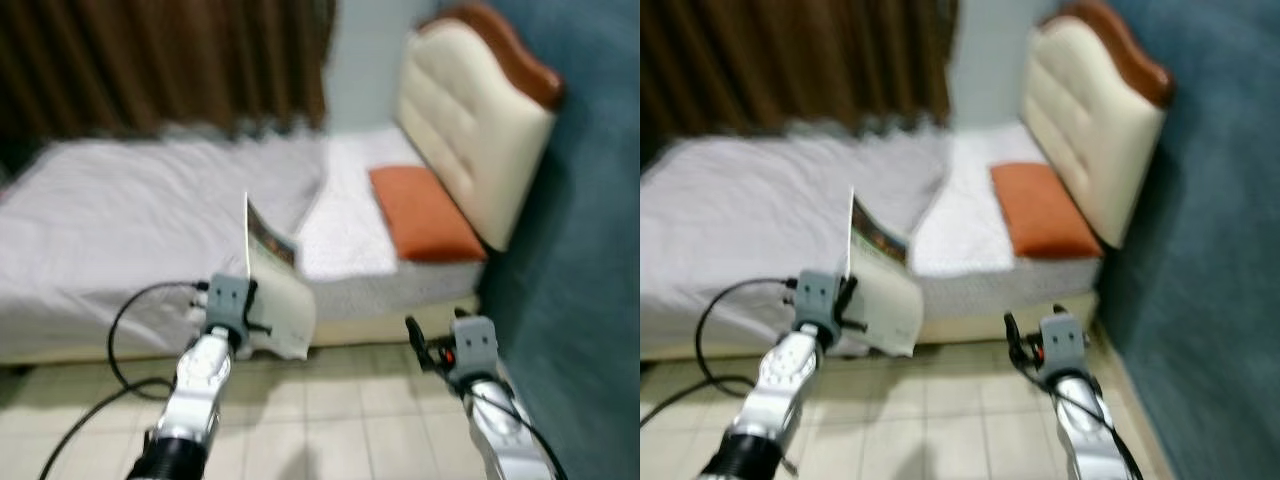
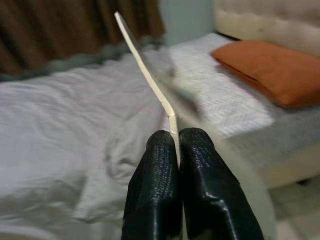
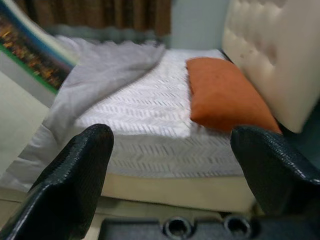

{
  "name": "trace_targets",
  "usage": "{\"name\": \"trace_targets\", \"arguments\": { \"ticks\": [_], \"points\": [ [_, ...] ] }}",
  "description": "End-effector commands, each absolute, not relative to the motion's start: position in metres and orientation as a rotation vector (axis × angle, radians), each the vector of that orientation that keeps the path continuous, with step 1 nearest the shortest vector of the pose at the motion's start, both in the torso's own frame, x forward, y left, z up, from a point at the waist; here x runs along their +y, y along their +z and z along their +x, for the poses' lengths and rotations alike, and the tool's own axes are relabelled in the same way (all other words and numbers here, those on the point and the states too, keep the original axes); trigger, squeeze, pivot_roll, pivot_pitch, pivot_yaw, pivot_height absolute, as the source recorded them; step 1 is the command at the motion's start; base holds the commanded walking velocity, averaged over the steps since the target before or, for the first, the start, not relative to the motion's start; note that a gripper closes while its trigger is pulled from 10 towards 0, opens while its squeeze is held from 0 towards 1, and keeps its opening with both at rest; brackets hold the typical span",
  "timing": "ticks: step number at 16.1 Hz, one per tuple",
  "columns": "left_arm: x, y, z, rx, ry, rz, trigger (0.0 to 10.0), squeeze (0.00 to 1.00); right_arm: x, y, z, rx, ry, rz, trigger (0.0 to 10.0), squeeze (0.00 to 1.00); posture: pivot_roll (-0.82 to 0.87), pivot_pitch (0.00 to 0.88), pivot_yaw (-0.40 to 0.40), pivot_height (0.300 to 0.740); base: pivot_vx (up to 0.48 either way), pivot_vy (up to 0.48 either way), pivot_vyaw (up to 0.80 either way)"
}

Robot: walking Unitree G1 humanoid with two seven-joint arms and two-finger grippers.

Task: Clean up the room

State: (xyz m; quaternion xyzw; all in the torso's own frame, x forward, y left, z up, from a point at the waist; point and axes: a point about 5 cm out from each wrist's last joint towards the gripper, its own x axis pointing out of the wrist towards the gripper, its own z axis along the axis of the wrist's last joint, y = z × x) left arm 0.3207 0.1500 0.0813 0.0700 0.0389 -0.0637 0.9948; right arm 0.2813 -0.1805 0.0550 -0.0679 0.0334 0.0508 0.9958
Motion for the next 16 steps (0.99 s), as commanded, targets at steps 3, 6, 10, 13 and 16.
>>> {"name": "trace_targets", "arguments": {
  "ticks": [3,6,10,13,16],
  "points": [
    [0.141,0.091,0.327,0.047,-0.174,0.117,10.0,0.00,-0.185,0.055,0.282,0.069,0.092,-0.143,10.0,0.03,-0.05,0.000,0.063,0.740,0.480,0.000,0.00],
    [0.137,0.089,0.327,0.059,-0.203,0.106,10.0,0.00,-0.184,0.053,0.282,0.073,0.091,-0.142,10.0,0.03,-0.05,0.000,0.066,0.740,0.480,0.000,0.00],
    [0.137,0.087,0.327,0.074,-0.211,0.118,10.0,0.00,-0.184,0.054,0.283,0.072,0.093,-0.144,10.0,0.03,-0.06,0.000,0.067,0.740,0.480,0.000,0.00],
    [0.136,0.088,0.328,0.076,-0.233,0.126,10.0,0.00,-0.185,0.053,0.282,0.075,0.093,-0.145,10.0,0.03,-0.06,0.000,0.069,0.740,0.480,0.000,0.00],
    [0.134,0.087,0.328,0.081,-0.252,0.132,10.0,0.00,-0.185,0.053,0.281,0.075,0.096,-0.146,10.0,0.03,-0.06,0.000,0.070,0.740,0.480,0.000,0.00]
  ]
}}
